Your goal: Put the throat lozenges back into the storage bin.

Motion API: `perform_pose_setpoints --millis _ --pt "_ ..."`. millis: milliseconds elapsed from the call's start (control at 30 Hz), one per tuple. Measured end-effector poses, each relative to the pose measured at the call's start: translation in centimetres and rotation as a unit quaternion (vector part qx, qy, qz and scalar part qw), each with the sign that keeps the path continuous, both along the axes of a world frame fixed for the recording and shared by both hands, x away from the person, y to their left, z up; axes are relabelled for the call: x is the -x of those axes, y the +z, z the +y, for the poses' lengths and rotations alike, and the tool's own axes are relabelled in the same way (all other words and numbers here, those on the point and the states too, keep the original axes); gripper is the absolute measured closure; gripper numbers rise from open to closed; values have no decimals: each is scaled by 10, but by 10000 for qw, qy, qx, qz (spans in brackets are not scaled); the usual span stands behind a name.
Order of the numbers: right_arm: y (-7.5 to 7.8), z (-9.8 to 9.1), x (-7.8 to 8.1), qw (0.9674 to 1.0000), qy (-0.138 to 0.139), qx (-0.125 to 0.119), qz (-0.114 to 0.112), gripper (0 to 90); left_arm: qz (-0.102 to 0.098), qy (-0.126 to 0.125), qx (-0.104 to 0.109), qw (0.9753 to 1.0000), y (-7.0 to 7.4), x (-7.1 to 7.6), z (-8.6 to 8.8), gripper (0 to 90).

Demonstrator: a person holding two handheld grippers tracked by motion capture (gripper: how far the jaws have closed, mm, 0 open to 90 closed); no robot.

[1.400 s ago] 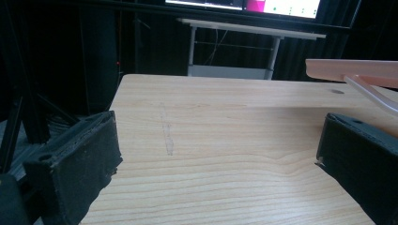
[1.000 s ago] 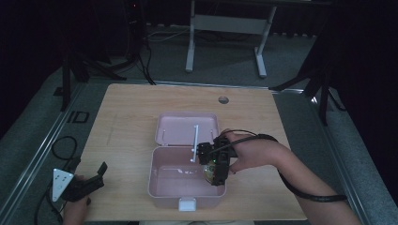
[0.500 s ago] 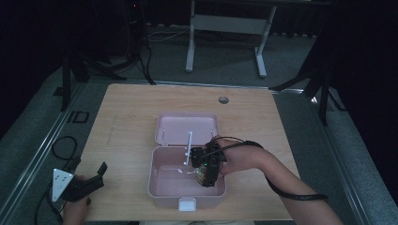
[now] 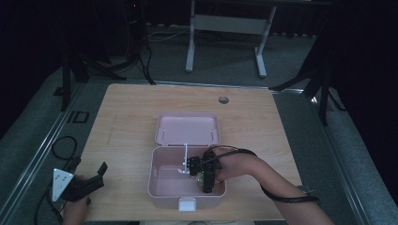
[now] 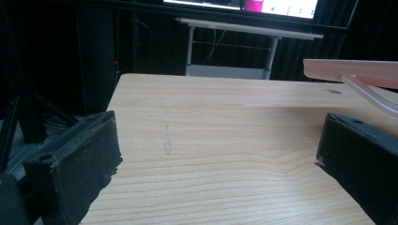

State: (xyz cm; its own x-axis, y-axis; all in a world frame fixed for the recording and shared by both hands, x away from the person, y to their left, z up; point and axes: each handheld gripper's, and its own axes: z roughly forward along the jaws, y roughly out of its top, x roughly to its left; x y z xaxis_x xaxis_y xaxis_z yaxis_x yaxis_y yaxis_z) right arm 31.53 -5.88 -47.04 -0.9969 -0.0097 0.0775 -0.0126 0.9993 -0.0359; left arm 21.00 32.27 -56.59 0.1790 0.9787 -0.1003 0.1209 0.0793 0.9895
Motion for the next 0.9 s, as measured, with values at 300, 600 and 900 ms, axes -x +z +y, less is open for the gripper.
perform_pose_setpoints --millis 300,600,900 --pt "-17 4 1 9997 70 246 59 199 1 -19 7 10000 0 0 0 3" --pt "-24 5 1 9991 85 368 195 196 -4 -35 14 10000 0 0 1 3" --pt "-7 2 1 9998 49 123 116 161 -3 -38 13 10000 0 0 0 3"
